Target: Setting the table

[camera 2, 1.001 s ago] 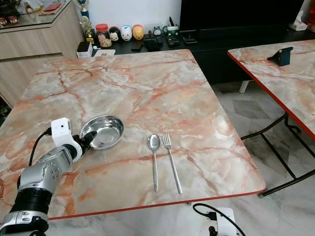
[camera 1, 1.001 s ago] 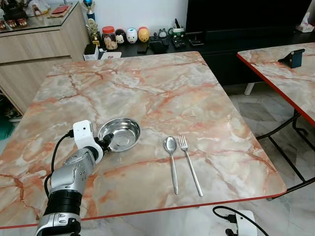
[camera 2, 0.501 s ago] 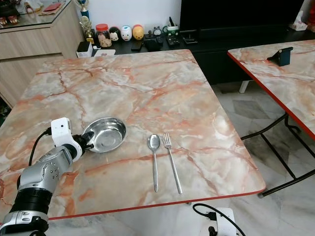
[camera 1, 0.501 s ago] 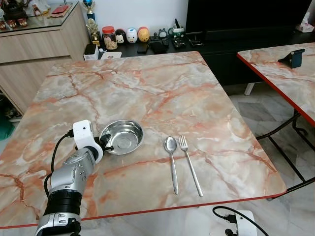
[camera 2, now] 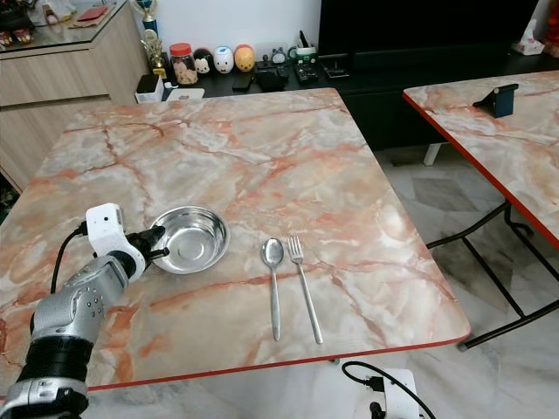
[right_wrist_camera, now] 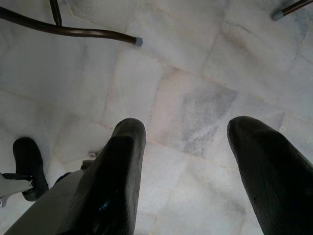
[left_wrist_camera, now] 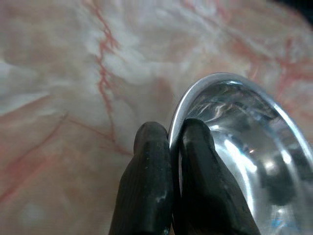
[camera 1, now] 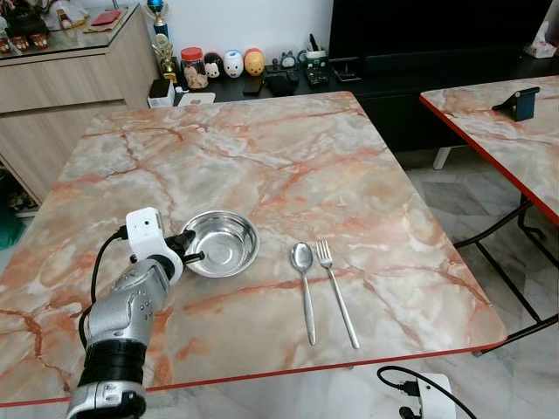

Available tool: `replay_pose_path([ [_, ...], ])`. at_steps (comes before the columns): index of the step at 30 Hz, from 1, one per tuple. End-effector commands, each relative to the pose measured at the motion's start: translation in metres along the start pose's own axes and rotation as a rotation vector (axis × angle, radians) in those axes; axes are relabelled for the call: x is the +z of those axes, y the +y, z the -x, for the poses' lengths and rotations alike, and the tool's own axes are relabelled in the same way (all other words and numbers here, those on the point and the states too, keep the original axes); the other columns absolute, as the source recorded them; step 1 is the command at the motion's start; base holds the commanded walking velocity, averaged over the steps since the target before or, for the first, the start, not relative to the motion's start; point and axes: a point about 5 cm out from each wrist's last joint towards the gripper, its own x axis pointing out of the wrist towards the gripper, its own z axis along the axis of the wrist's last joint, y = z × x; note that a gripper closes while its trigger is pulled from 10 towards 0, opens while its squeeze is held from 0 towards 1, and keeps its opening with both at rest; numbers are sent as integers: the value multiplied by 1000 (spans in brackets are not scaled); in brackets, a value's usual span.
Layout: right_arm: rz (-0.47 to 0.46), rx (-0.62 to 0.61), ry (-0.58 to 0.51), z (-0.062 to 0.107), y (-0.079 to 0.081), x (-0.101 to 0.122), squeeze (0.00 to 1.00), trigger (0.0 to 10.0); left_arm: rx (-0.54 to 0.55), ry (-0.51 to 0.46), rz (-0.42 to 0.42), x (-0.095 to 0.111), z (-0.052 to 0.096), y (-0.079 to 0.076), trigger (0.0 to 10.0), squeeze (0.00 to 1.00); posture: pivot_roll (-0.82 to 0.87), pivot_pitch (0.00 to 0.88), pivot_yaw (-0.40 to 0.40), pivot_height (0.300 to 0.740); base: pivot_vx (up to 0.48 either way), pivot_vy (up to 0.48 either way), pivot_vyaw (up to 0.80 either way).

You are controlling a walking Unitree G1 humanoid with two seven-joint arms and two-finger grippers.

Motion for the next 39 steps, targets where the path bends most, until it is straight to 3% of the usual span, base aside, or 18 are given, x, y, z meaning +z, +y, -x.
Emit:
replay_pose_path([
  [1, 1, 0, 9, 0, -1, -1, 0, 10000, -28, -73, 39, 7, 7, -1, 1059, 0, -26, 0, 28, 740, 0, 0, 0],
  [2, 6, 1, 9, 0, -1, -1, 0, 10000, -54, -101, 62, 8, 11, -4, 10000, 0, -26, 0, 27, 740, 0, 0, 0],
  [7, 3, -3, 6, 0, -3, -2, 0, 10000, -126, -191, 218, 11, 31, -12, 10000, 0, -18, 0, 14, 740, 0, 0, 0],
  [14, 10, -5, 6, 0, -5, -2, 0, 10000, -145, -218, 291, 7, 46, -15, 10000, 0, -12, 0, 4, 740, 0, 0, 0],
  [17, -5, -12, 2, 0, -7, -2, 0, 10000, -152, -302, 384, 16, 56, -16, 10000, 0, -11, 0, -6, 740, 0, 0, 0],
  [19, -7, -13, 1, 1, -7, -2, 0, 10000, -155, -332, 395, 21, 59, -16, 10000, 0, -10, 0, -9, 740, 0, 0, 0],
  [25, -21, -17, -2, 1, -8, -2, 0, 10000, -98, -408, 323, 33, 64, -11, 10000, 0, -8, 0, -14, 740, 0, 0, 0],
  [27, -24, -20, -2, 1, -8, -2, 0, 10000, -81, -431, 222, 38, 65, -10, 10000, 0, -9, 0, -13, 740, 0, 0, 0],
  [34, -28, -20, -1, 1, -8, -3, 0, 10000, -70, -466, 186, 43, 64, -11, 10000, 0, -13, 0, -15, 740, 0, 0, 0],
  [39, -28, -21, 2, 1, -9, -3, 0, 10000, -78, -481, 167, 47, 61, -15, 10000, 0, -15, 0, -12, 740, 0, -453, 0],
])
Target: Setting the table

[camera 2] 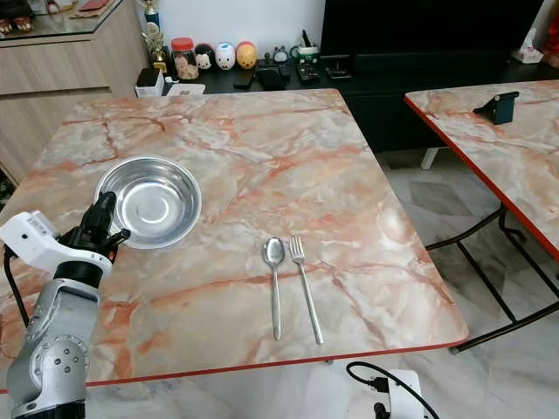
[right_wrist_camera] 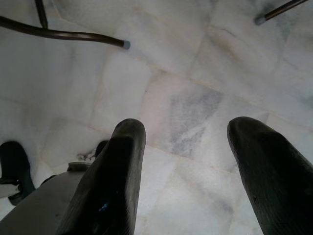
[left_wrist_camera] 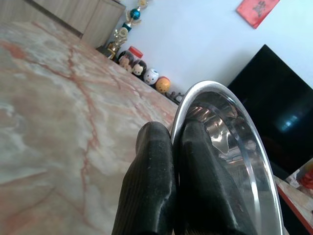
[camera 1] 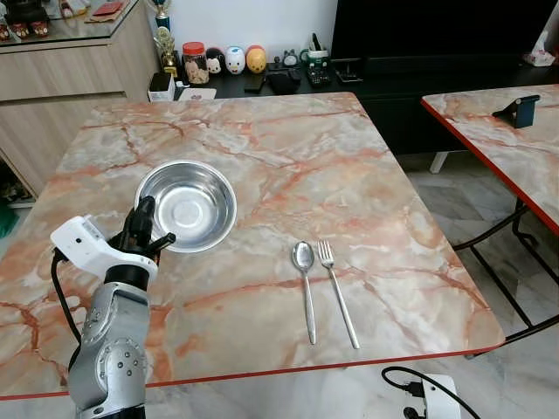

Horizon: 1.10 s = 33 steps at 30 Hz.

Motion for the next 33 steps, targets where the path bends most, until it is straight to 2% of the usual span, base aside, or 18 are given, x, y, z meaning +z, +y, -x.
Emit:
replay_pose_path([
  [1, -17, -11, 7, 0, -4, -3, 0, 10000, -30, -31, -17, 6, -4, -8, 10000, 0, -17, 0, -12, 740, 0, -480, 0],
  [33, -42, -3, 1, 1, -2, -3, 0, 10000, -67, -49, -9, 7, -12, -19, 10000, 0, -23, 0, -4, 740, 0, -480, 0],
])
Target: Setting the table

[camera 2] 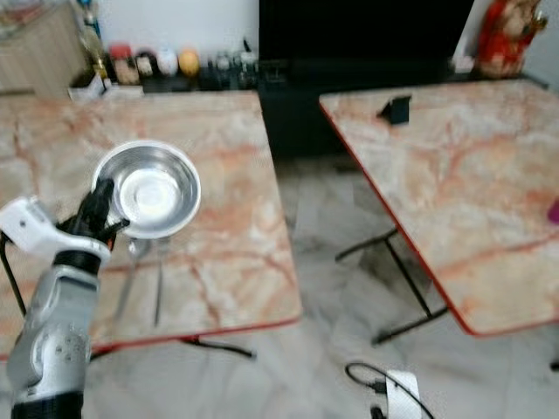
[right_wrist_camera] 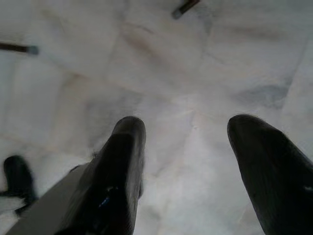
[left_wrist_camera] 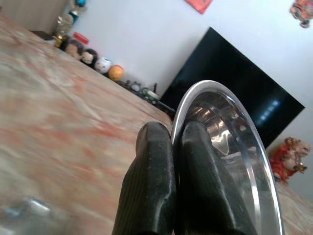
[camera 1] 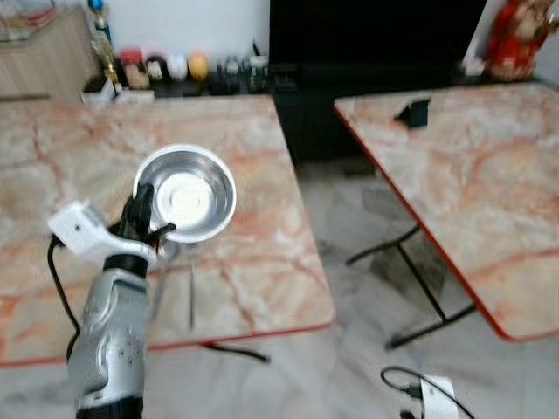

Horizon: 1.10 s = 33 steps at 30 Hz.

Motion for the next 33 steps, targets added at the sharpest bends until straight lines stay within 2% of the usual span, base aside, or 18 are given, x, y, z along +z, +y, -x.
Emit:
replay_pose_path([
  [1, -6, -11, -7, 0, -4, 1, 0, 10000, -24, -20, -4, 4, -3, -7, 10000, 0, -24, 0, -4, 740, 0, -480, 0],
  [31, 1, -14, -14, 0, -4, 4, 0, 10000, -25, -31, 5, 6, -6, -10, 10000, 0, -25, 0, -2, 740, 0, -480, 0],
  [33, 3, -16, -15, 0, -4, 4, 0, 10000, -20, -21, -15, 5, -6, -9, 10000, 0, -26, 0, -4, 740, 0, -399, 0],
])
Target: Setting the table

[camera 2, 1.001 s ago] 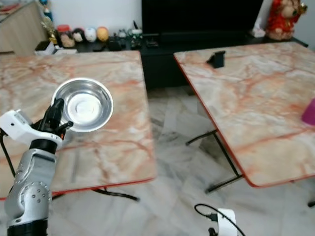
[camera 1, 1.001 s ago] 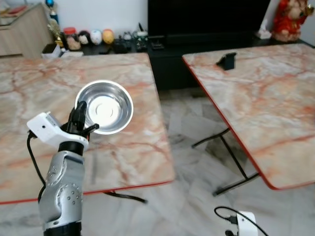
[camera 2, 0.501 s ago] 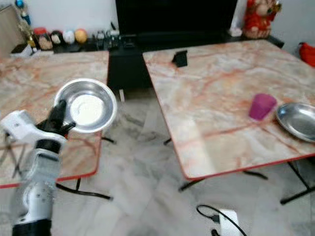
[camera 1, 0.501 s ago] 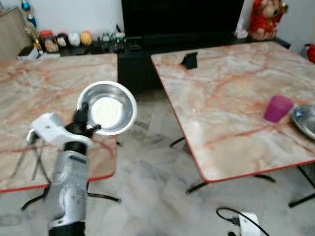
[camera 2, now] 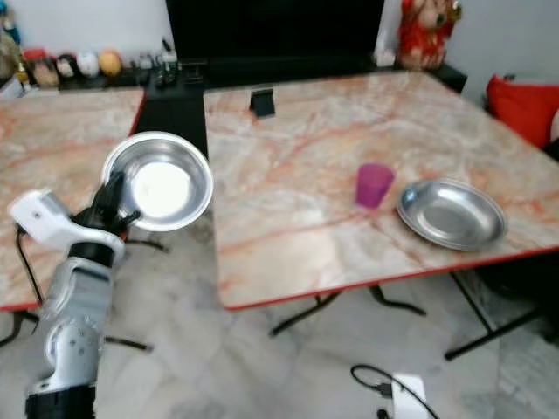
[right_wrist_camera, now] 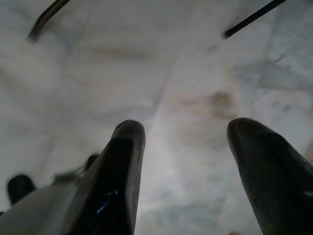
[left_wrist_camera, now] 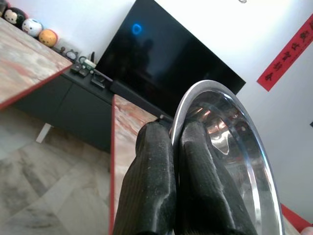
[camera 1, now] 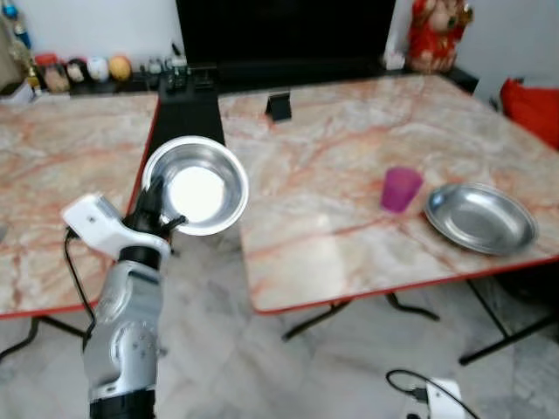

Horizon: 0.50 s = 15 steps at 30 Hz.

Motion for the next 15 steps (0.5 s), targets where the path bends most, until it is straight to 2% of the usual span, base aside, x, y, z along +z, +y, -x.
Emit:
replay_pose_path([
  [1, 2, 19, 4, 0, 8, -2, 0, 10000, 13, -18, -28, 6, 0, 5, 10000, 0, -26, 0, -4, 740, 0, -319, 0],
  [10, 9, 18, 5, 0, 7, -1, 0, 10000, 13, -23, -19, 6, 1, 4, 10000, 0, -24, 0, -6, 740, 0, -315, 0],
  [15, 31, 19, 6, 0, 7, -1, 0, 10000, 16, -24, -20, 6, 1, 4, 10000, 0, -25, 0, -7, 740, 0, -480, 0],
])
